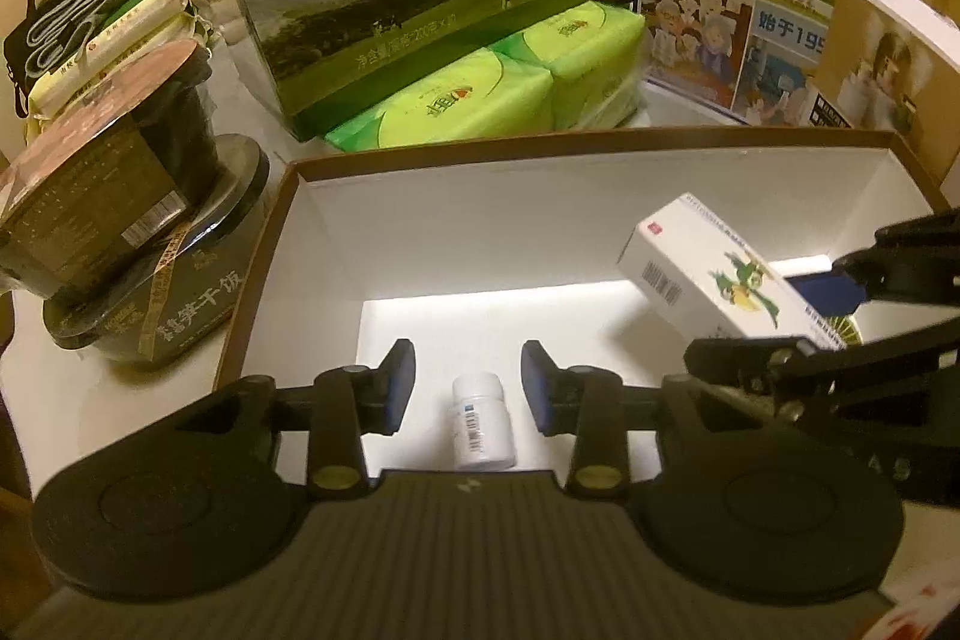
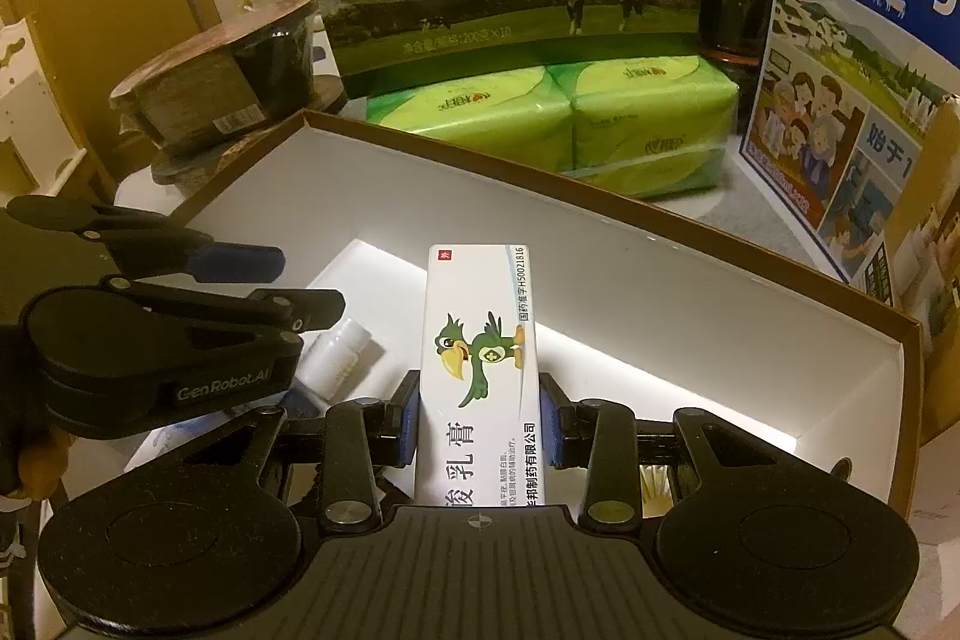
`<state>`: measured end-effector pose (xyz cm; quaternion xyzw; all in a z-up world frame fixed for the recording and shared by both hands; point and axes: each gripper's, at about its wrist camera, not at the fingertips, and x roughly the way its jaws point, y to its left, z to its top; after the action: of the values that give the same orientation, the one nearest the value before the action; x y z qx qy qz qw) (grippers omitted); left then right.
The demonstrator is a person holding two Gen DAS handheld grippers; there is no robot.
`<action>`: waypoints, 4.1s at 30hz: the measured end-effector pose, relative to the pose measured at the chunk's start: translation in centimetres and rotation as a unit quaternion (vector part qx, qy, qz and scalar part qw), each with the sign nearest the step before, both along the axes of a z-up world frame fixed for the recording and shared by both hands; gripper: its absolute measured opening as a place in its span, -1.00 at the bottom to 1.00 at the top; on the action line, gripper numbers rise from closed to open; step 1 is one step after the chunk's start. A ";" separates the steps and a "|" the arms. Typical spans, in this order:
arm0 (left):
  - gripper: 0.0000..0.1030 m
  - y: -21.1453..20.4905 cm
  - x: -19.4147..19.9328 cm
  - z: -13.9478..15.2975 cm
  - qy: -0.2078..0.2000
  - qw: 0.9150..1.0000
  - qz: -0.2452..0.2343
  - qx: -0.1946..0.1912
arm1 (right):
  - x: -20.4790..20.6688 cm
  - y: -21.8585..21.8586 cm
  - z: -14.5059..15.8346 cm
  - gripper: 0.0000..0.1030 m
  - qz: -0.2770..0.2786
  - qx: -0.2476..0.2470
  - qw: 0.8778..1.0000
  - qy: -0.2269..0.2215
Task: Organize rigid objects
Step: 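Open both tools to drop the pill bottle and ointment box in the box, then move both open tools back toward the toothpick case and lavender tube, then grasp the blue toothpick case with the left tool while the right tool grasps the lavender tube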
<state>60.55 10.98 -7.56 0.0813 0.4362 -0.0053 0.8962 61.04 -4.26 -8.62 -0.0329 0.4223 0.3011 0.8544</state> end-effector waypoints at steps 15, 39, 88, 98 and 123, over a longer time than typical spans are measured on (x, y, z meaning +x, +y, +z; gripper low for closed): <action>-0.16 0.6 -2.0 1.6 -0.008 1.000 0.004 0.000 | -1.3 -0.6 2.0 0.30 -0.026 0.023 0.999 -0.037; 0.08 -1.8 -16.2 9.7 -0.053 0.996 -0.029 -0.061 | -14.9 -7.5 8.0 0.31 -0.067 0.046 0.996 -0.044; 0.08 -3.0 -35.3 4.2 0.009 0.994 0.043 -0.098 | -33.0 -11.6 2.9 0.35 -0.132 0.044 0.989 0.058; 0.08 -3.6 -36.2 2.0 0.024 0.995 0.039 -0.091 | -33.7 -11.1 1.0 0.35 -0.129 0.028 0.989 0.070; 0.29 -5.2 -30.1 -2.9 0.020 0.999 -0.020 -0.045 | -29.1 -10.1 -3.8 0.35 -0.172 0.020 0.981 0.084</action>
<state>30.43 5.74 -10.46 0.0495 0.4519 -0.0445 0.8896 31.98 -14.33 -12.38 0.0821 0.4857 0.1598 0.8555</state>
